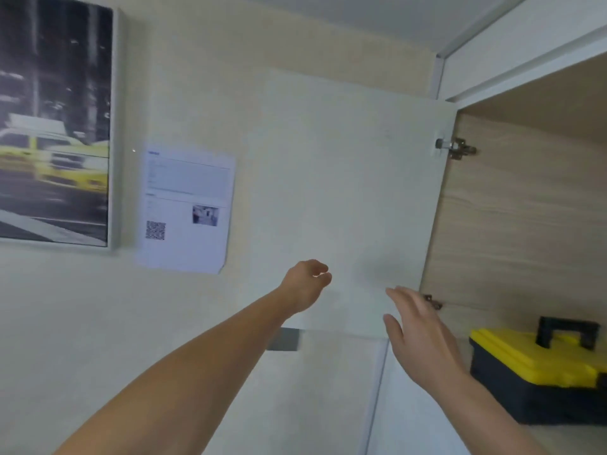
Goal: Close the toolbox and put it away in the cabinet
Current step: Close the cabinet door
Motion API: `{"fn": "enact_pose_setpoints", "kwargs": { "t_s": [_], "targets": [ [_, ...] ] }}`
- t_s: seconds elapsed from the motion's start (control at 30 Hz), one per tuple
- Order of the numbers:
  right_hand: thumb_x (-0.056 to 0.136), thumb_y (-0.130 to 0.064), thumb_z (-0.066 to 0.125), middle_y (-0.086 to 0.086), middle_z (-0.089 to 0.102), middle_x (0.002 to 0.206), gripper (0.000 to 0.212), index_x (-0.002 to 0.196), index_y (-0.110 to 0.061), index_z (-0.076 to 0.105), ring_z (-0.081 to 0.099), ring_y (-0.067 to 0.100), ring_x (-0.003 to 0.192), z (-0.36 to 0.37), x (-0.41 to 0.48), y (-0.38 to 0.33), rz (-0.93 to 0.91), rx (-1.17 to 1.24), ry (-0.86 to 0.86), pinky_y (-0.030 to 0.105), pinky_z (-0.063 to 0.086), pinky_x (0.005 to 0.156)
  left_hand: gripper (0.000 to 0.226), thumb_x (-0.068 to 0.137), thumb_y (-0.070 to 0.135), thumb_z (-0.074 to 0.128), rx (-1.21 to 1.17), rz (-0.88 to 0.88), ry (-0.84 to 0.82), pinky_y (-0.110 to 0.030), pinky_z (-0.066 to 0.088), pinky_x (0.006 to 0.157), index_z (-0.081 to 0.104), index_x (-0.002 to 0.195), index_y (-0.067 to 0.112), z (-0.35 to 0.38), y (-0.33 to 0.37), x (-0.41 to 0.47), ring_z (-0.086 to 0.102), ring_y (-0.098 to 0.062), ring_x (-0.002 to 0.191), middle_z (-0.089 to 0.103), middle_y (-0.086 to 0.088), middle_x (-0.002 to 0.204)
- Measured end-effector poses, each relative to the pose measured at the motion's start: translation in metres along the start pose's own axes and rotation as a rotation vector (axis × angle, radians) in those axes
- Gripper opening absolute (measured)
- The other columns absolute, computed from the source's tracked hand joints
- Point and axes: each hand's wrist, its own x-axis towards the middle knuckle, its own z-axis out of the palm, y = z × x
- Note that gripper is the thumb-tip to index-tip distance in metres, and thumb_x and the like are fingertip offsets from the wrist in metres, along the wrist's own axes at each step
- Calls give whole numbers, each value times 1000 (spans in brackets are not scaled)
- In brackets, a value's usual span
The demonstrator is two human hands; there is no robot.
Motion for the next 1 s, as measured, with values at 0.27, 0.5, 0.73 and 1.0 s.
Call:
{"fn": "enact_pose_setpoints", "kwargs": {
  "t_s": [0.27,0.5,0.73,1.0],
  "targets": [
    [91,-23,54,-2,54,130,38,129,-21,52,57,19,109,26,44,-72,-205,-134,-18,33,50,79,45,87,9,51,-88,-245,355,-33,45,89,48,132,6,-103,-101,35,54,-33,115,51,-17,136],
    [94,-25,46,-4,48,133,38,132,-24,48,53,17,111,79,76,-117,-188,-157,-115,32,46,85,50,82,7,55,-105,-228,224,-39,47,94,44,131,5,-105,-153,82,55,-34,111,52,-17,127],
    [94,-23,46,0,48,133,38,132,-22,48,55,22,107,87,88,-134,-142,-201,-141,34,46,80,26,84,20,55,-96,-142,174,-44,52,86,58,104,3,-103,-155,86,62,-37,96,61,-21,111],
    [92,-19,50,4,50,134,39,132,-17,50,52,28,115,39,75,-164,-197,-203,-47,40,51,83,24,88,24,60,-233,-16,161,-43,50,83,58,103,5,-94,-144,4,60,-26,84,64,-14,96]
  ]
}}
